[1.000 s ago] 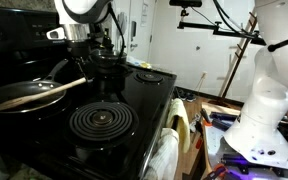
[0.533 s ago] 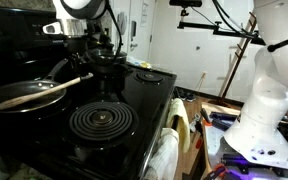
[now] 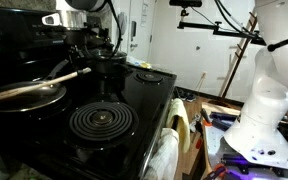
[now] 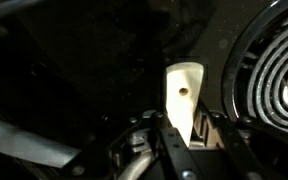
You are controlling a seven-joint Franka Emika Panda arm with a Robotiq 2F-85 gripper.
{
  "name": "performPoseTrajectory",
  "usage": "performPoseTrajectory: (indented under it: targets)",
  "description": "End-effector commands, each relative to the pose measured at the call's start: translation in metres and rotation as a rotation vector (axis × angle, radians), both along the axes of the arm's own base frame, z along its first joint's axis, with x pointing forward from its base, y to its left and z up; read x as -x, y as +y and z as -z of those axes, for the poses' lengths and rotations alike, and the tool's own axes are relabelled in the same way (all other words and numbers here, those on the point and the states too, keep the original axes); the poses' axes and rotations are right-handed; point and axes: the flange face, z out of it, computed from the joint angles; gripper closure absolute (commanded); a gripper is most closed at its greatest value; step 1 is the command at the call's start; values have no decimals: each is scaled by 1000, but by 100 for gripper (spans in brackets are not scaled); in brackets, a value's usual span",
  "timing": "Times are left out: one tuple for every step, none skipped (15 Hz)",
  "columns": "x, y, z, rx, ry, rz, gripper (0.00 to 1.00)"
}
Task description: Take the wooden spoon from the black pan and place it at the left of the stove
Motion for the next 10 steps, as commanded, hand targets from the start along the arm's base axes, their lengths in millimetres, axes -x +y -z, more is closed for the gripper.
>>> performPoseTrajectory:
  targets:
    - [15,-6,-35,-48,20,9,93]
    - [21,-8,-41,-51,37,12,93]
    - [32,-8,-51,-53,59,13,93]
    - [39,-8,-58,-55,73,12,93]
    - [49,-7,-67,-57,89,5,93]
    - [59,-6,-75,-63,105,-8,93]
    - [71,-4,-83,-69,117,-17,93]
    - [80,-2,-89,-66,124,-21,93]
    - [93,1,-92,-57,120,-42,93]
    - [102,2,-94,-42,114,-58,93]
